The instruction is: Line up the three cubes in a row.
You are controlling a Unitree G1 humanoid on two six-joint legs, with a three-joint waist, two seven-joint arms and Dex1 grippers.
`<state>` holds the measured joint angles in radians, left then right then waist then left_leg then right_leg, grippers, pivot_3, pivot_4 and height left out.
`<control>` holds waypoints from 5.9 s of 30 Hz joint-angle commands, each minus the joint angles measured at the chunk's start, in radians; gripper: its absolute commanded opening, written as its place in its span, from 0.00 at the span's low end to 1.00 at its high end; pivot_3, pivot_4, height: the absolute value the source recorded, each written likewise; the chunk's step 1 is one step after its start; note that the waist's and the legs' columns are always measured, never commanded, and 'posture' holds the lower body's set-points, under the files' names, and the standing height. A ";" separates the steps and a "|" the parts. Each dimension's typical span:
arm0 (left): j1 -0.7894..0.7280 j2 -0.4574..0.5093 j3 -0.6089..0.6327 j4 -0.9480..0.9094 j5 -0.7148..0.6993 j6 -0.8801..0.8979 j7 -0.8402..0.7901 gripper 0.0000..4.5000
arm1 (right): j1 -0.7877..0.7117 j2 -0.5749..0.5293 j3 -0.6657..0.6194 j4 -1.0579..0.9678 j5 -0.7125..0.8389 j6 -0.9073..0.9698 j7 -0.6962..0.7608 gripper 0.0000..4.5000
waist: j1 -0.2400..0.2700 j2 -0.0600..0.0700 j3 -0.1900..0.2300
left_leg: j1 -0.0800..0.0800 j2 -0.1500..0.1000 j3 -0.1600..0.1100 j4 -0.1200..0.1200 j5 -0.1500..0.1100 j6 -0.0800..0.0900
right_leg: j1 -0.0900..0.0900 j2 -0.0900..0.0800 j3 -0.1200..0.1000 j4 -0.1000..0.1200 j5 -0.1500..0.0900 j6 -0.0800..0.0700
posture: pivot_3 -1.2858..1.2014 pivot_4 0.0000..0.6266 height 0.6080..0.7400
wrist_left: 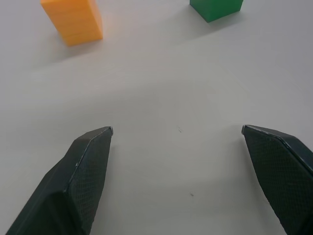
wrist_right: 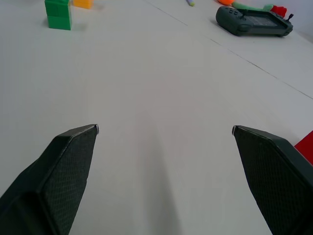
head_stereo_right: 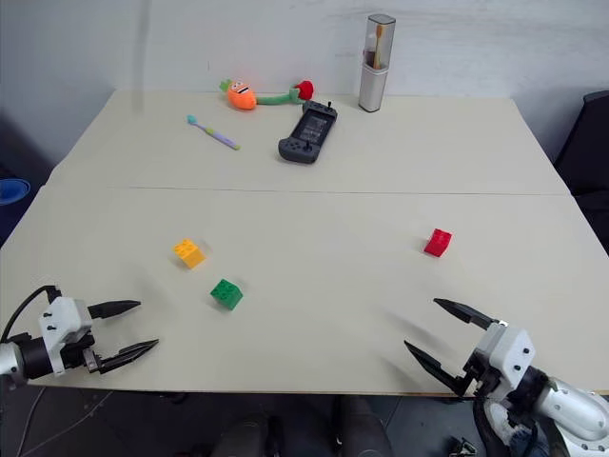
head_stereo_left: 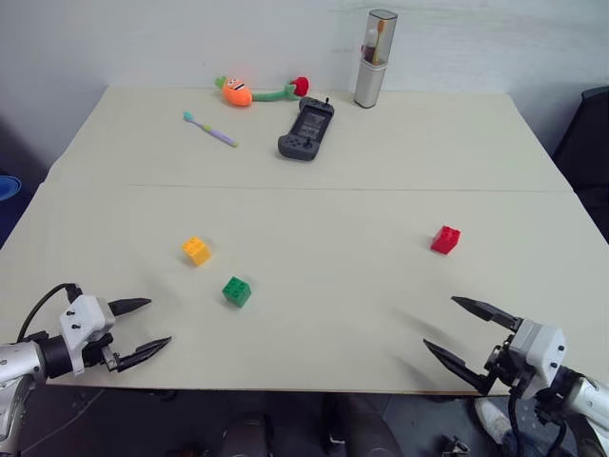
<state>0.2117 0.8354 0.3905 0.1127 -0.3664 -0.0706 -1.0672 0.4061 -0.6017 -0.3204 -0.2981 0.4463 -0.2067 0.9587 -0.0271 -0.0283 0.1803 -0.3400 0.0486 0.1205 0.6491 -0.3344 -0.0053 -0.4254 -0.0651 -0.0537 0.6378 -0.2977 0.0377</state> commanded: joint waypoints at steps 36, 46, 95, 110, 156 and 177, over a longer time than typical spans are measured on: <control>-0.366 -0.166 -0.263 -0.339 -0.143 0.307 0.047 0.99 | -0.727 0.267 0.052 0.041 -0.105 0.904 -0.969 1.00 | -0.020 0.002 0.001 | -0.001 0.000 0.001 0.001 0.006 -0.011 | -0.003 0.005 0.005 0.007 -0.001 -0.002 | 0.52 0.24 1.00; -0.301 -0.162 -0.225 -0.375 -0.149 0.311 0.083 1.00 | -0.895 0.339 0.071 0.226 -0.137 0.971 -1.023 0.89 | -0.026 0.002 0.001 | -0.003 0.000 0.001 0.002 0.007 -0.009 | -0.005 0.004 0.004 0.007 -0.001 -0.002 | 0.52 0.24 1.00; 0.070 -0.086 0.193 -0.240 -0.145 0.214 0.071 1.00 | -0.594 -0.050 0.158 0.134 0.241 0.191 0.371 0.99 | -0.003 0.002 0.003 | -0.005 0.002 -0.002 0.003 0.001 -0.001 | -0.003 0.003 0.000 -0.001 0.000 0.001 | 0.52 0.24 1.00; 0.134 -0.293 0.113 -0.438 -0.209 0.300 0.268 1.00 | -0.465 0.002 0.146 0.135 0.208 0.038 0.462 0.99 | 0.002 0.002 0.003 | -0.002 0.001 -0.001 0.001 0.000 0.000 | -0.001 0.001 0.000 -0.001 0.000 -0.001 | 0.52 0.24 1.00; -0.759 -0.443 -0.731 0.141 0.214 0.144 -0.057 0.34 | -0.139 -0.071 -0.021 -0.093 0.173 0.030 0.301 1.00 | 0.022 0.001 0.003 | 0.002 0.000 0.001 0.006 0.003 -0.006 | 0.004 0.006 0.002 0.000 0.001 0.002 | 0.52 0.24 1.00; -0.774 -0.402 -0.565 0.118 0.110 0.041 -0.127 0.89 | -0.172 -0.066 -0.007 -0.052 0.158 0.030 0.264 1.00 | 0.024 0.001 0.003 | 0.004 0.000 -0.002 0.008 0.001 -0.002 | 0.009 0.005 0.000 -0.001 0.001 0.002 | 0.52 0.24 1.00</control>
<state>-0.5734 0.4168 -0.2136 0.2912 -0.2120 -0.0245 -1.1850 0.2375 -0.6657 -0.3188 -0.3490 0.5929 -0.1729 1.2285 -0.0026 -0.0268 0.1836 -0.3360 0.0493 0.1185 0.6574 -0.3329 -0.0080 -0.4164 -0.0603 -0.0538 0.6368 -0.2963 0.0400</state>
